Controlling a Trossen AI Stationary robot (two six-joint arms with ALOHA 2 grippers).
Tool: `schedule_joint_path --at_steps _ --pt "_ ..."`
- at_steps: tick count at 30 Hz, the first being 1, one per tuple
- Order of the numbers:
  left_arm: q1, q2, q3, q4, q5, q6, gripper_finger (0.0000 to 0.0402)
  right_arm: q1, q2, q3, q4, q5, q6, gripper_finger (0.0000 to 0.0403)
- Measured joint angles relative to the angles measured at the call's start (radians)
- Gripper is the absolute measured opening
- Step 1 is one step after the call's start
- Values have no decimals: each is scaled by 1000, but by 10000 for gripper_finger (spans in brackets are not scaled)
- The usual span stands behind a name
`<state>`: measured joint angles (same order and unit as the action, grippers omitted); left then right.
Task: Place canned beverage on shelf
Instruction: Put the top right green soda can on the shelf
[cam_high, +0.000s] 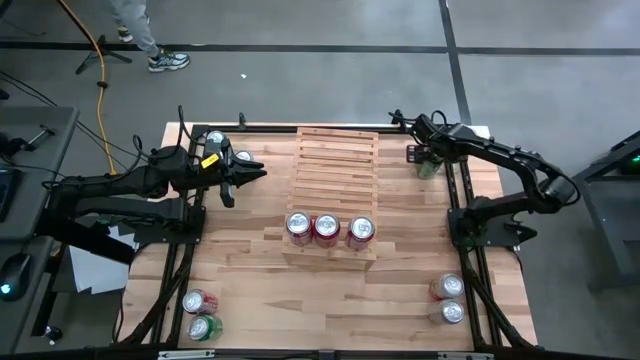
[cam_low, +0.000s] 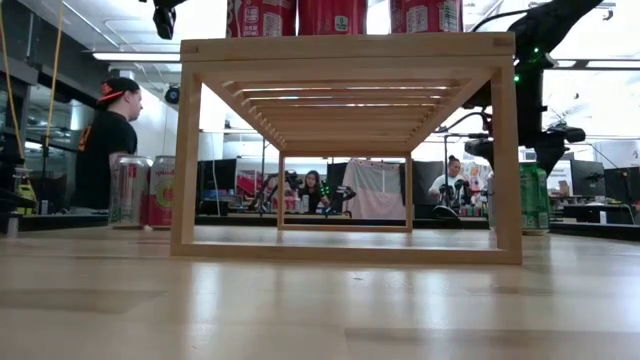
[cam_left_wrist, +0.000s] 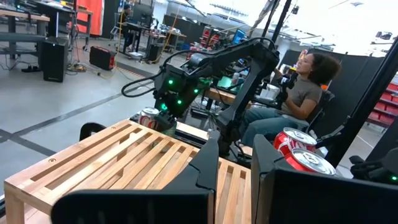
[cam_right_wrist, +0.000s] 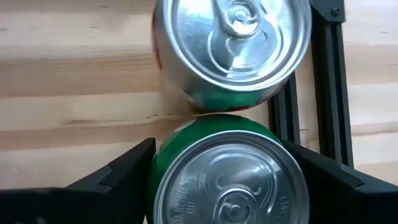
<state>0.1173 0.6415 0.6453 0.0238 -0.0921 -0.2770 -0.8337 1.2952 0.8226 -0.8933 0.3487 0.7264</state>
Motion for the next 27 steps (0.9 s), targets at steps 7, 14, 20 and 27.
schedule_joint_path --at_steps 7,14,20,27 --pt "0 0 0 0 0 0 3 54 -122 122 -123 -131 -271 289" --pt "0 0 0 0 0 -1 3 236 -282 485 -288 -384 -588 289" --pt "0 0 0 0 -21 -1 3 471 -228 799 -364 -403 -553 289" --pt "0 0 0 -3 -23 -1 3 742 -5 981 -373 -337 -596 289"
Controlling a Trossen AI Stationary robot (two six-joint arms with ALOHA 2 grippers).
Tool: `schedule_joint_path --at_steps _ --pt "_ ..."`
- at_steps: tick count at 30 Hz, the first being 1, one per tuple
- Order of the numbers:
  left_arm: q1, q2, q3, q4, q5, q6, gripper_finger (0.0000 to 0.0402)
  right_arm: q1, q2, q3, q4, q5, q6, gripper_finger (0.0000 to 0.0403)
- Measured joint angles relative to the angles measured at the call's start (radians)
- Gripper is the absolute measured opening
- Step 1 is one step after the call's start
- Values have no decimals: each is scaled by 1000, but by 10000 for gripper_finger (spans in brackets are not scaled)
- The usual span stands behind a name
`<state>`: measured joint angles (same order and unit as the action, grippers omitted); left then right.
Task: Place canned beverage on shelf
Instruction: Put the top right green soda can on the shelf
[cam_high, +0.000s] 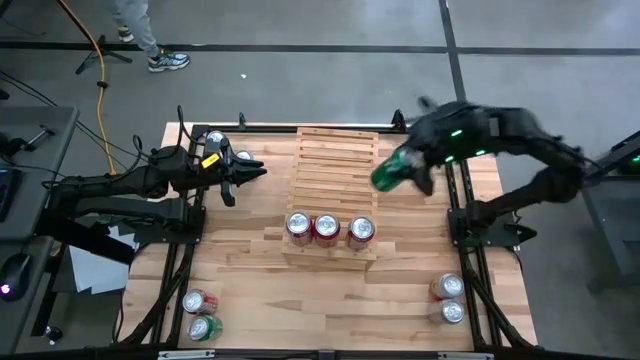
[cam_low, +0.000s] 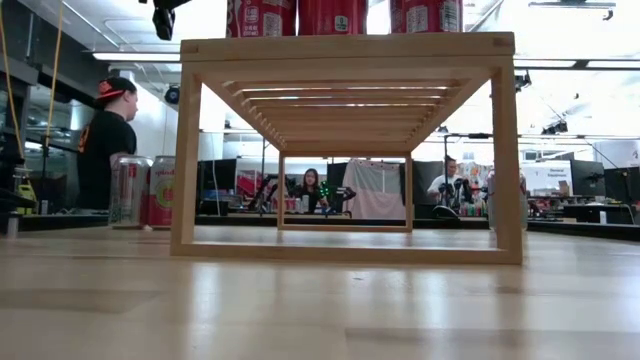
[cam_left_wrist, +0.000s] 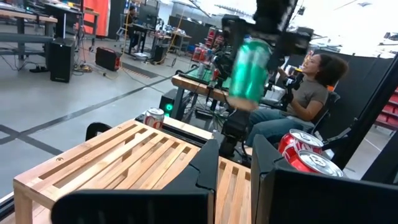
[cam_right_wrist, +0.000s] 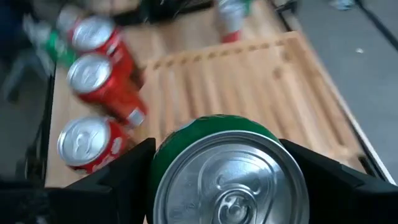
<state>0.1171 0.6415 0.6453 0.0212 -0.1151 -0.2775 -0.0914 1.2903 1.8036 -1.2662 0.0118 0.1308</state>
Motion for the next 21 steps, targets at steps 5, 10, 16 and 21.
schedule_joint_path --at_steps 5,10,16,21 --pt "0 0 0 0 0 0 3 70 152 119 -42 -2 -62 289" --pt "0 0 0 0 0 0 3 77 258 175 -56 11 -110 289" --pt "0 0 0 0 0 0 3 80 352 161 -59 9 -139 289" --pt "0 0 0 -1 0 -7 3 94 418 161 -51 10 -164 289"
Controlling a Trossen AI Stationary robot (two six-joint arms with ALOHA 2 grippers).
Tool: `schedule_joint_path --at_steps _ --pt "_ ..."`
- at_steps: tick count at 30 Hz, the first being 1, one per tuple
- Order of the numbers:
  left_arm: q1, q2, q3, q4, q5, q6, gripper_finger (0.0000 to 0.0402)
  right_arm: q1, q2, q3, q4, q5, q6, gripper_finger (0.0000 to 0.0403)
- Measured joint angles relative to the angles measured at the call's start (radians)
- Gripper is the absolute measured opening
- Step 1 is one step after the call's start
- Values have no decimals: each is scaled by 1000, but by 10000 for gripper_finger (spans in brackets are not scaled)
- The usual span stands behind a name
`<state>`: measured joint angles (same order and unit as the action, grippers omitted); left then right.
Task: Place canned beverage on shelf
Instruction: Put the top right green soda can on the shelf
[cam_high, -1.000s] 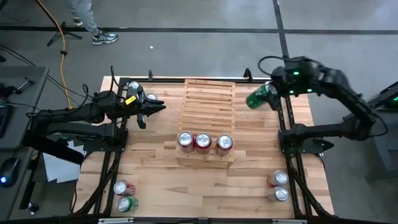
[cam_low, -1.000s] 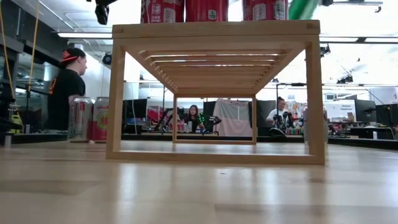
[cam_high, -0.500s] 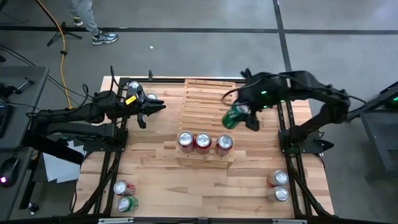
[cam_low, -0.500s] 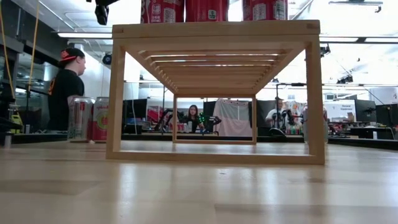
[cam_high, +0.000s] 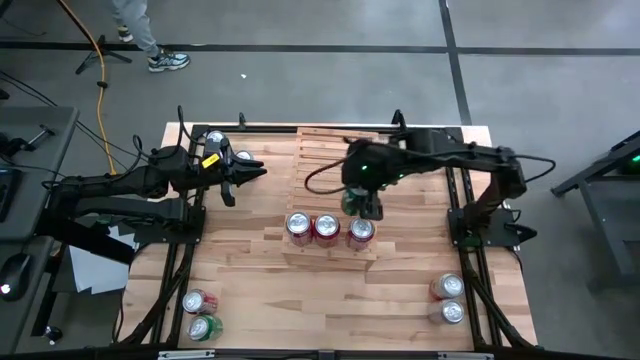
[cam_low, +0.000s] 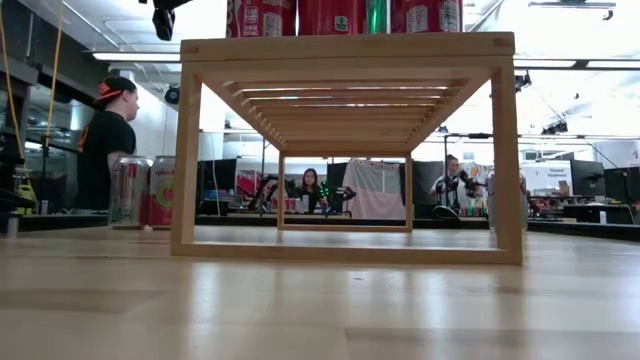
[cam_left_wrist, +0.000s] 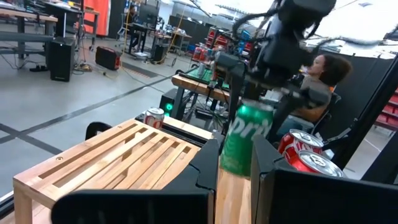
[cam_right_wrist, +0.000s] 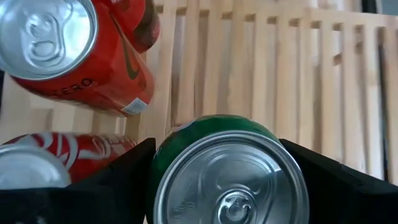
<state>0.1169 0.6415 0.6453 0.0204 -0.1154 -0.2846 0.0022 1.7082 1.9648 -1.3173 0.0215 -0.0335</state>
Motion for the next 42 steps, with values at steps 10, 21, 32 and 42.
schedule_joint_path --at_steps 10,21,32,42 --pt "0 0 0 -1 0 -1 3 0 54 -1 7 -3 -1 303" --pt "0 0 0 -13 0 -1 3 1 52 0 27 -17 6 335" --pt "0 0 0 -28 0 -1 3 -9 51 199 16 -13 -11 338" --pt "0 0 0 -46 0 -1 3 -8 -30 191 -218 39 57 255"
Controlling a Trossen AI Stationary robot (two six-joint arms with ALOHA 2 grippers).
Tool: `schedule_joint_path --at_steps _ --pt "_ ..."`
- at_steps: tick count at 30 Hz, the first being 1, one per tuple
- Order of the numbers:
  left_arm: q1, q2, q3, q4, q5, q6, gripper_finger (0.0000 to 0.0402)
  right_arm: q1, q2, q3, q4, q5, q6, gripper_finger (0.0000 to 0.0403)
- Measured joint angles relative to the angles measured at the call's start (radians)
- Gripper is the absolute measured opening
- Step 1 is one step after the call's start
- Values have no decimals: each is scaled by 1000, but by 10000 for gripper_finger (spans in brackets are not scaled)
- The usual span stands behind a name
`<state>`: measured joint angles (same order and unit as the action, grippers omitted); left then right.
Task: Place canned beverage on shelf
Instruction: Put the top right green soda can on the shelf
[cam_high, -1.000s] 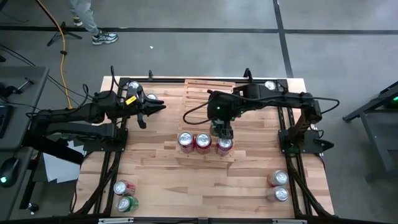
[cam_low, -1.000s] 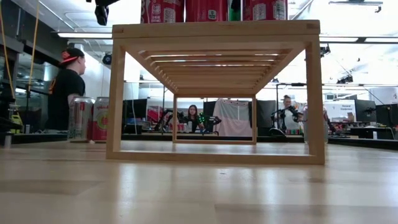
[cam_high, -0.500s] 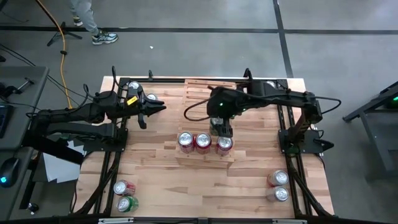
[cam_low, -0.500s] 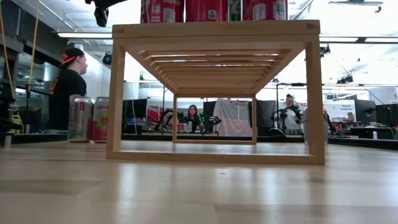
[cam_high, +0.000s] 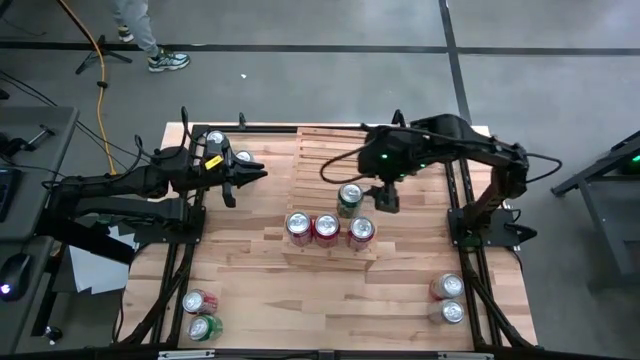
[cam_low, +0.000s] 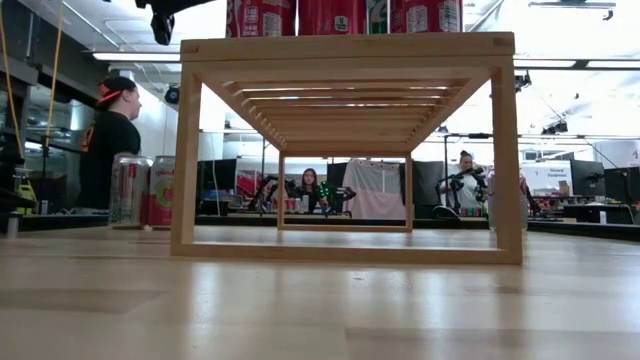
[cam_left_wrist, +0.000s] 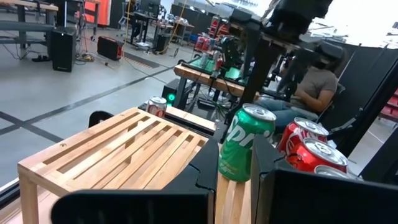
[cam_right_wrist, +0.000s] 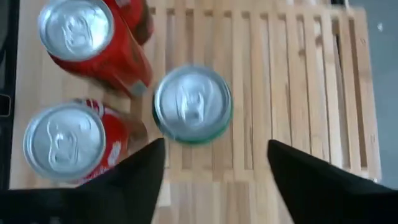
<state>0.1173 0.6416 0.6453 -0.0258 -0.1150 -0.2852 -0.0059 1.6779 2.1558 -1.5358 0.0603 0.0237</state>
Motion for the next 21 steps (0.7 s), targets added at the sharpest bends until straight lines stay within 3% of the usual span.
schedule_joint_path --at_steps 5,10,15,21 --pt "0 0 0 -4 0 0 3 0 -158 -231 114 52 56 138" --pt "0 0 0 -4 0 0 3 -16 -315 -538 372 46 145 14" --pt "0 0 0 -4 0 0 3 -28 -372 -756 554 19 272 17" --pt "0 0 0 -4 0 3 3 -29 -368 -878 677 44 335 5"
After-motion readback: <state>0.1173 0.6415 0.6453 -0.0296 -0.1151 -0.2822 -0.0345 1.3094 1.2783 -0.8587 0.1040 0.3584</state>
